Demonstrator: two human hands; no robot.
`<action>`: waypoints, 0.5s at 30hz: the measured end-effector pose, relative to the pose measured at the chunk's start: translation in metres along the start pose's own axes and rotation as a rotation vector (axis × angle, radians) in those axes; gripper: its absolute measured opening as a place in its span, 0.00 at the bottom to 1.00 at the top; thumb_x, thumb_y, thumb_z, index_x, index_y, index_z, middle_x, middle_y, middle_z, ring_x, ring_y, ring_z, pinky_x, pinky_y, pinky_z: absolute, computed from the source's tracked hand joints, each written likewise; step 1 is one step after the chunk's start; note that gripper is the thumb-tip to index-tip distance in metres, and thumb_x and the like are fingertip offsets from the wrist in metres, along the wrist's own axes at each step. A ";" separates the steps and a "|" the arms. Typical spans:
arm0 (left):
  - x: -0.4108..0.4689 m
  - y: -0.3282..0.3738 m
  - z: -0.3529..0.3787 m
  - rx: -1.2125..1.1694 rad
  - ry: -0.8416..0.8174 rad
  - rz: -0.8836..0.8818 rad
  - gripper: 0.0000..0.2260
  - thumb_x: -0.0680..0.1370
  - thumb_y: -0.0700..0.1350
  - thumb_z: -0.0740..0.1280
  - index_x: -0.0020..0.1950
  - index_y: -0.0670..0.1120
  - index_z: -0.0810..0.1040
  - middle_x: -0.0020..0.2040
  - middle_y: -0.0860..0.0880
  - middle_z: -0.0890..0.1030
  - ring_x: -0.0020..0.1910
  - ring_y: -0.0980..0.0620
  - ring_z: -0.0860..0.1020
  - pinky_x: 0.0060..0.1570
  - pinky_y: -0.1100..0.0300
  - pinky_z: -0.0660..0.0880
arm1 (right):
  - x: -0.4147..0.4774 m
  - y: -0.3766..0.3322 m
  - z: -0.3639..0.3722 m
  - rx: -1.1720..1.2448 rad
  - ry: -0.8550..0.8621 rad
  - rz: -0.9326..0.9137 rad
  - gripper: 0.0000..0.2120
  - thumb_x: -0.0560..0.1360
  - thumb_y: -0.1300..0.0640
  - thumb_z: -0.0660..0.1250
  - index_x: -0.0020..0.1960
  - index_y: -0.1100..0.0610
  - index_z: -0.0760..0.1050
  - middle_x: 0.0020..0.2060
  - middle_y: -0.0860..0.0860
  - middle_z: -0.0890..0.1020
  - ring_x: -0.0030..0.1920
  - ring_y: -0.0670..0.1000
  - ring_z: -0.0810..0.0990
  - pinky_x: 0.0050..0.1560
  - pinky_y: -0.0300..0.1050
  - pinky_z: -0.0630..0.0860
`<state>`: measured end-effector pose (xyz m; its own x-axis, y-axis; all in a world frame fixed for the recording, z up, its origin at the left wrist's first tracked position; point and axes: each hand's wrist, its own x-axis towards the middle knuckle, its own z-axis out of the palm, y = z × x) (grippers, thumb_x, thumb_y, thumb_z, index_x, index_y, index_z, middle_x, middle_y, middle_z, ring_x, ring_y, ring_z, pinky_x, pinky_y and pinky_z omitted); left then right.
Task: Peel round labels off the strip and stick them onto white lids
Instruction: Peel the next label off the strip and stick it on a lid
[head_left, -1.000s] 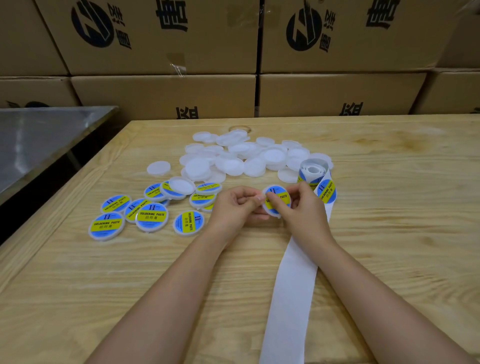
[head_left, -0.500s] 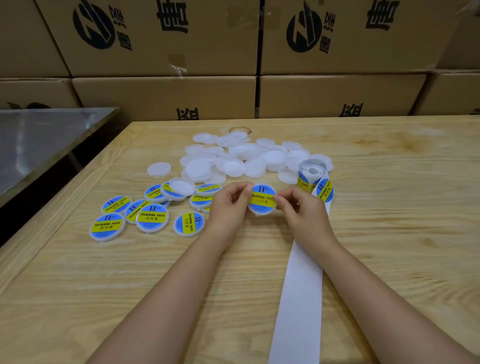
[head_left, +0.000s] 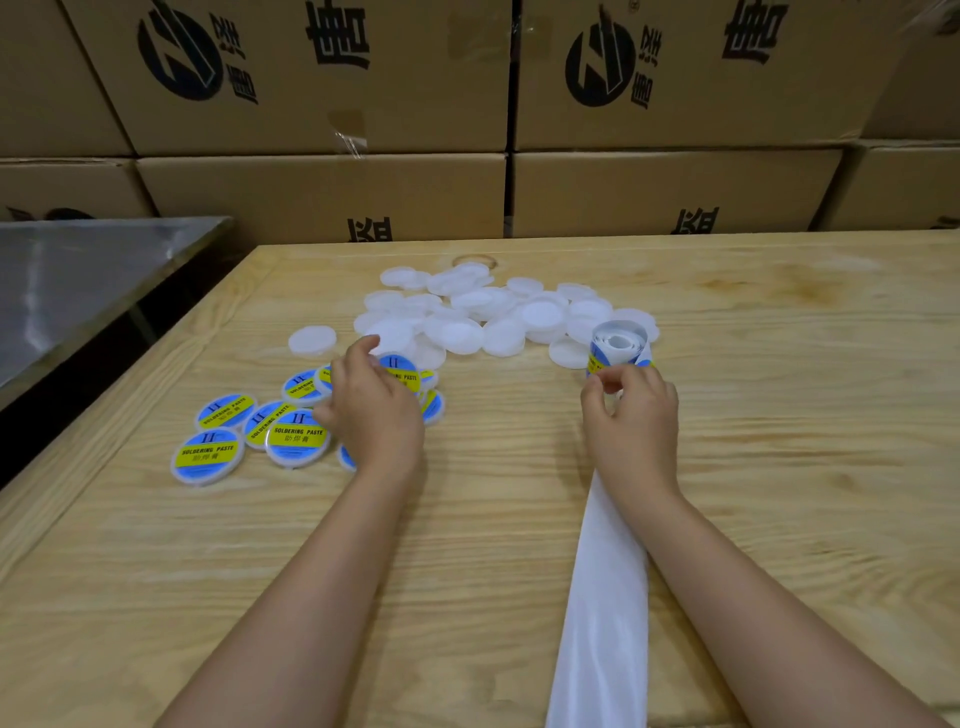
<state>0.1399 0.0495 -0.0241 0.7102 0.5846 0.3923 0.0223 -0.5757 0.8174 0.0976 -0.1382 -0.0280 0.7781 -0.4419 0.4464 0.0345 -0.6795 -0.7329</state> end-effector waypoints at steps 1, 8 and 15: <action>0.002 -0.001 0.000 0.021 -0.012 -0.020 0.15 0.81 0.39 0.53 0.65 0.48 0.72 0.60 0.45 0.74 0.53 0.44 0.73 0.57 0.52 0.56 | 0.001 0.001 0.000 0.016 -0.005 0.018 0.08 0.76 0.59 0.61 0.49 0.60 0.77 0.47 0.54 0.78 0.53 0.55 0.70 0.55 0.50 0.68; 0.001 -0.005 0.003 0.248 -0.009 0.068 0.19 0.78 0.38 0.59 0.68 0.50 0.69 0.67 0.47 0.69 0.66 0.44 0.65 0.59 0.49 0.57 | 0.004 0.000 0.000 0.105 -0.054 0.118 0.10 0.76 0.59 0.60 0.41 0.62 0.76 0.36 0.51 0.77 0.44 0.54 0.73 0.45 0.47 0.69; -0.038 0.019 -0.001 -0.108 -0.305 1.057 0.08 0.74 0.38 0.64 0.49 0.40 0.81 0.45 0.45 0.82 0.44 0.44 0.79 0.47 0.51 0.69 | 0.006 0.001 -0.003 0.133 -0.052 0.181 0.16 0.77 0.58 0.57 0.31 0.60 0.64 0.26 0.50 0.67 0.33 0.53 0.65 0.34 0.48 0.62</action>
<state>0.1121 0.0170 -0.0230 0.4790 -0.3468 0.8064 -0.7491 -0.6404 0.1695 0.1002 -0.1436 -0.0244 0.8104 -0.5162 0.2771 -0.0287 -0.5073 -0.8613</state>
